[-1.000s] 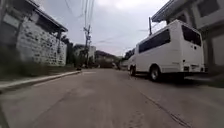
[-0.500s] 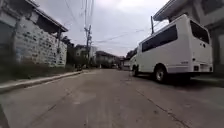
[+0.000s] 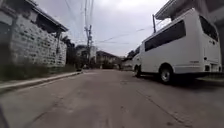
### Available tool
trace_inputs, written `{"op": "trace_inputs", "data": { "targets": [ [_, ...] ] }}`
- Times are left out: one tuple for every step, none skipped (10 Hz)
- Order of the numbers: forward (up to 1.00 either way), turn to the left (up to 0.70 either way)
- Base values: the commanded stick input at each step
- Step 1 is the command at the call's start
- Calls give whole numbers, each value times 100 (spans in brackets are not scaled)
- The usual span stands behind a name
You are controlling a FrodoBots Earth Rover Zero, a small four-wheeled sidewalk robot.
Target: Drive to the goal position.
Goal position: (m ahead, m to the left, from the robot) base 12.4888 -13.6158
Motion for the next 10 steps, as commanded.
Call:
{"op": "trace_inputs", "data": {
  "targets": [
    [70, 0],
    [70, 0],
    [70, 0],
    [70, 0],
    [70, 0],
    [70, 0],
    [70, 0],
    [70, 0],
    [70, -18],
    [70, -32]
  ]
}}
